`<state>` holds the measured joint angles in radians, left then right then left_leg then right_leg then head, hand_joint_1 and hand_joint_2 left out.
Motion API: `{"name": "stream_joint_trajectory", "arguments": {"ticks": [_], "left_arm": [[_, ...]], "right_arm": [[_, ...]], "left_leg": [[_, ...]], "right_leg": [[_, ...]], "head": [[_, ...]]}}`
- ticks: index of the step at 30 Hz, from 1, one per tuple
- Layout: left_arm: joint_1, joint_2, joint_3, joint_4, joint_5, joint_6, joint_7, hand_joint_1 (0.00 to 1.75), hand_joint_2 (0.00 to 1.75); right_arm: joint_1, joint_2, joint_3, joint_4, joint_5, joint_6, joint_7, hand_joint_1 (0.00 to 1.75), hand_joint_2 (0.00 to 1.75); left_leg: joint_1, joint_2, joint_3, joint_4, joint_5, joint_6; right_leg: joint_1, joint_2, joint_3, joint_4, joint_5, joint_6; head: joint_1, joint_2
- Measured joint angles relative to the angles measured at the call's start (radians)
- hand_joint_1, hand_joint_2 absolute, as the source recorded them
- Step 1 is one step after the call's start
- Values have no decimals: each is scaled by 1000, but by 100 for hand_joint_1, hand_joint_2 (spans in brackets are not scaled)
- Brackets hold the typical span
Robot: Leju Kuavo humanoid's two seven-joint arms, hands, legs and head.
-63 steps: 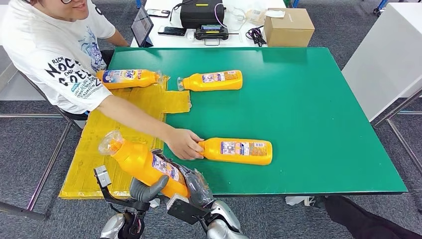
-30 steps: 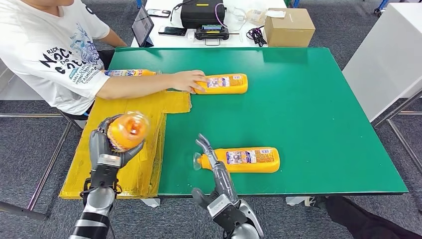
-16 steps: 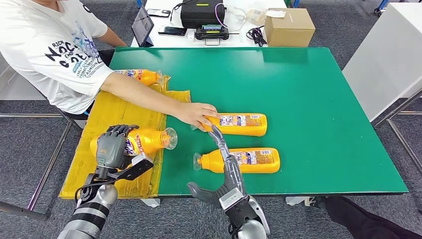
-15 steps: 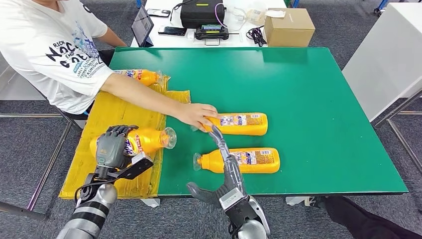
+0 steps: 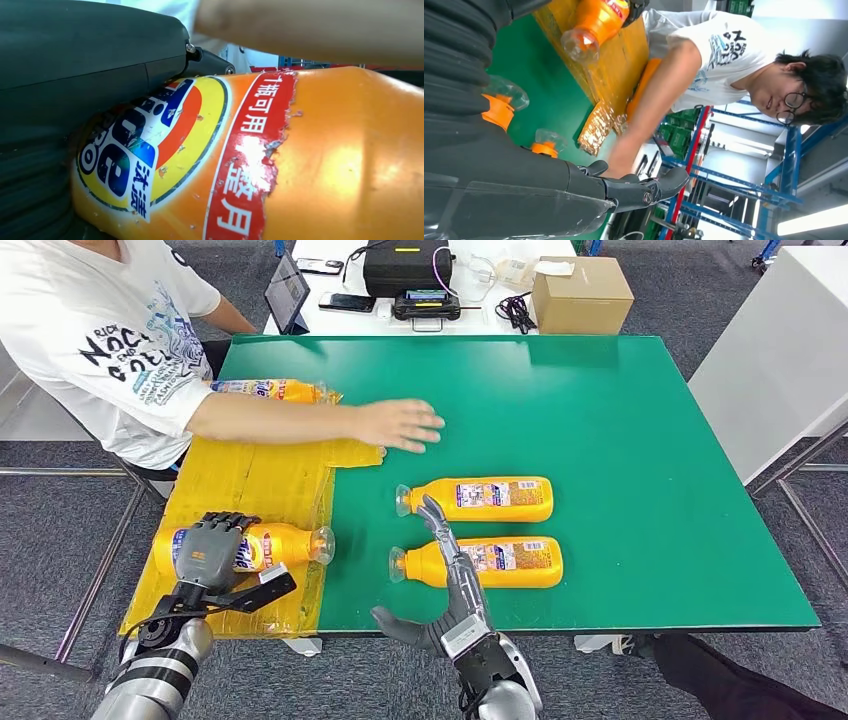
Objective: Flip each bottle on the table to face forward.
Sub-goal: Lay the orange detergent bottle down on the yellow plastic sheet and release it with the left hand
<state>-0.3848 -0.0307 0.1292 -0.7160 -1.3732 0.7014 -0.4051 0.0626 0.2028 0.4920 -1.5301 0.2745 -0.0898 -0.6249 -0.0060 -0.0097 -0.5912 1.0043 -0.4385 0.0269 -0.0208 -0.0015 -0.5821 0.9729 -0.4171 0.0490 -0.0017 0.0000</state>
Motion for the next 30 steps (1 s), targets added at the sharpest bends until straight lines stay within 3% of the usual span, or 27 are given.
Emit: {"name": "stream_joint_trajectory", "arguments": {"ticks": [7, 12, 15, 16, 18, 20, 23, 25, 28, 30], "left_arm": [[-45, 5, 1, 63, 33, -21, 0, 175, 175], [-105, 5, 11, 117, 151, -164, -16, 168, 175], [-148, 9, 15, 151, 185, -283, 5, 135, 175], [-163, 10, 15, 162, 191, -325, 21, 115, 175], [-190, 13, 15, 184, 196, -398, 55, 117, 175], [-208, 16, 14, 202, 198, -449, 79, 107, 175], [-229, 21, 8, 228, 209, -534, 120, 68, 175], [-240, 24, -5, 240, 205, -581, 148, 68, 175], [-246, 26, -28, 253, 197, -605, 165, 65, 175], [-248, 27, -37, 258, 195, -607, 167, 42, 175]], "right_arm": [[-11, 4, 0, 21, -2, 17, 7, 0, 175], [-24, 13, 2, 42, 3, 27, 24, 0, 175], [-35, 15, 2, 54, 1, 32, 34, 0, 175], [-38, 15, 2, 57, -2, 35, 38, 0, 175], [-41, 15, 2, 64, -9, 44, 45, 0, 175], [-42, 15, 1, 70, -11, 52, 49, 0, 175], [-46, 15, 0, 85, -13, 74, 56, 0, 175], [-51, 15, 0, 98, -17, 90, 60, 0, 175], [-56, 15, -1, 115, -21, 101, 60, 0, 175], [-58, 15, -2, 122, -22, 102, 60, 0, 175]], "left_leg": [[0, 0, 0, 0, 0, 0], [0, -1, 3, 0, 1, 0], [0, -3, 6, 0, 1, 0], [0, -5, 7, -1, 1, 0], [0, -6, 9, -1, 1, -1], [0, -6, 11, -1, 1, -1], [0, -6, 14, -1, 1, -1], [-1, -6, 17, -1, 1, -1], [-1, -5, 19, -1, 1, -2], [-1, -5, 19, -1, 1, -2]], "right_leg": [[0, 0, 1, 0, 0, 0], [0, -1, 4, 0, 0, 0], [0, -3, 7, 0, 0, 0], [0, -4, 8, 0, 0, 0], [0, -5, 11, 0, -1, -1], [0, -5, 13, 0, -1, -1], [0, -4, 16, 0, -1, -1], [0, -4, 18, 0, -1, -1], [-1, -4, 20, 0, -1, -1], [-1, -4, 20, 0, -1, -1]], "head": [[0, 0], [0, 0], [0, 0], [0, 0], [0, 0], [0, 0], [0, 0], [0, 0], [0, 0], [0, 0]]}}
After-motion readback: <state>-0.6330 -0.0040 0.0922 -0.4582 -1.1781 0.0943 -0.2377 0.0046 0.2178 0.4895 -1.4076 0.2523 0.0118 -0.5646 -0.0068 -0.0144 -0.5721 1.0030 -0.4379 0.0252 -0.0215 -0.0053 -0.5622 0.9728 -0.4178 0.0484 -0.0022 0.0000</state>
